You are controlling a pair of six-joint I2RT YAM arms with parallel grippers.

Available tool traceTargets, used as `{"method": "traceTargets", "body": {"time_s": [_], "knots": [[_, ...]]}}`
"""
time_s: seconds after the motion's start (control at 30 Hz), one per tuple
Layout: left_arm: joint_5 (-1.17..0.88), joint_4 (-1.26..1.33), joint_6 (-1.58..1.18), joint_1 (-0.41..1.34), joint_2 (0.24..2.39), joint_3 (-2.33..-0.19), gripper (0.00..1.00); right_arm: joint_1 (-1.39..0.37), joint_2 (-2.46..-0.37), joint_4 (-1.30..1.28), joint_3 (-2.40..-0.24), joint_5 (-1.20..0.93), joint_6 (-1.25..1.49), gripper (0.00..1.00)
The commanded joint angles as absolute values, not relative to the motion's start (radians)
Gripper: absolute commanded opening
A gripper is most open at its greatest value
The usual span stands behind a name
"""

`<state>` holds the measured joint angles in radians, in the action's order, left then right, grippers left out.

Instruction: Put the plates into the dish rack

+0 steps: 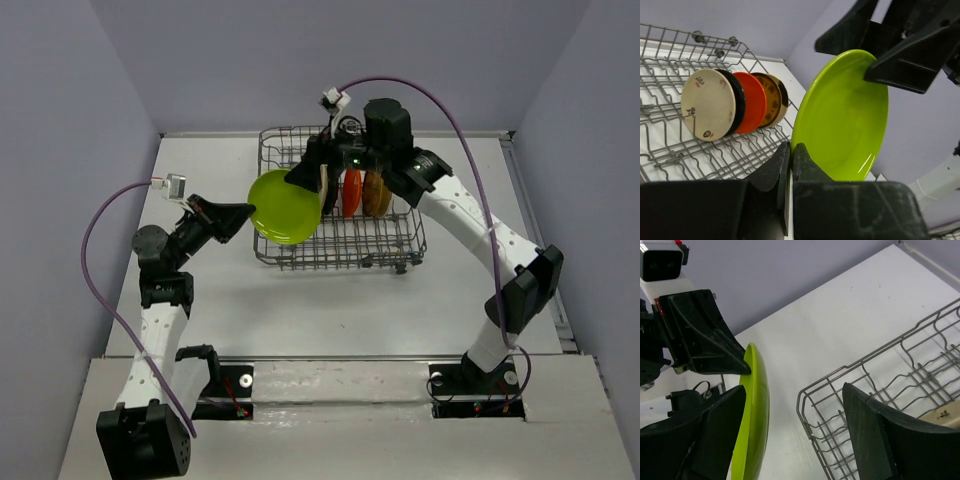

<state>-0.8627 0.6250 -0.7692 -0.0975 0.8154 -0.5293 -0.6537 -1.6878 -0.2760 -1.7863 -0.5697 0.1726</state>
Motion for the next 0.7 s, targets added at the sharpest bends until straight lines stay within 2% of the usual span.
{"method": "traceTargets", "body": {"time_s": [0.0,0.1,0.13,0.17,0.2,0.23,0.27,0.33,0.37,0.4,0.47,0.57,0.6,0.67], "knots": [[-0.939,0.755,-0.782,-0.069,0.778,-0.535,0.06,-0.733,-1.796,-0.425,-1.940,-0.486,0.135,0.80],[-0.930,0.755,-0.779,-0.067,0.770,-0.532,0.06,-0.761,-1.827,-0.466,-1.988,-0.492,0.132,0.59],[-0.925,0.755,-0.779,-0.067,0.770,-0.531,0.06,-0.771,-1.838,-0.469,-1.993,-0.486,0.144,0.31],[-0.922,0.755,-0.781,-0.067,0.769,-0.528,0.06,-0.772,-1.839,-0.466,-2.006,-0.471,0.161,0.16],[-0.907,0.749,-0.781,-0.067,0.765,-0.523,0.13,-0.772,-1.847,-0.466,-2.014,-0.450,0.199,0.07],[-0.891,0.741,-0.779,-0.067,0.762,-0.522,0.23,-0.772,-1.850,-0.469,-2.023,-0.408,0.210,0.07],[-0.879,0.729,-0.772,-0.066,0.758,-0.520,0.28,-0.772,-1.853,-0.471,-2.029,-0.388,0.219,0.07],[-0.880,0.695,-0.747,-0.068,0.746,-0.531,0.30,-0.772,-1.868,-0.480,-2.058,-0.353,0.227,0.07],[-0.877,0.677,-0.736,-0.066,0.741,-0.535,0.35,-0.772,-1.876,-0.485,-2.069,-0.335,0.230,0.07],[-0.850,0.626,-0.723,-0.066,0.730,-0.543,0.51,-0.772,-1.882,-0.489,-2.081,-0.307,0.232,0.07],[-0.803,0.540,-0.648,-0.066,0.729,-0.561,0.99,-0.772,-1.902,-0.502,-2.115,-0.194,0.232,0.07],[-0.567,0.229,-0.511,-0.058,0.730,-0.667,0.99,-0.772,-1.937,-0.509,-2.151,0.053,0.221,0.07],[-0.432,0.103,-0.427,-0.037,0.721,-0.731,0.99,-0.772,-1.947,-0.508,-2.157,0.110,0.216,0.07],[-0.326,0.022,-0.370,-0.008,0.709,-0.782,0.99,-0.772,-1.968,-0.503,-2.175,0.255,0.215,0.07]]}}
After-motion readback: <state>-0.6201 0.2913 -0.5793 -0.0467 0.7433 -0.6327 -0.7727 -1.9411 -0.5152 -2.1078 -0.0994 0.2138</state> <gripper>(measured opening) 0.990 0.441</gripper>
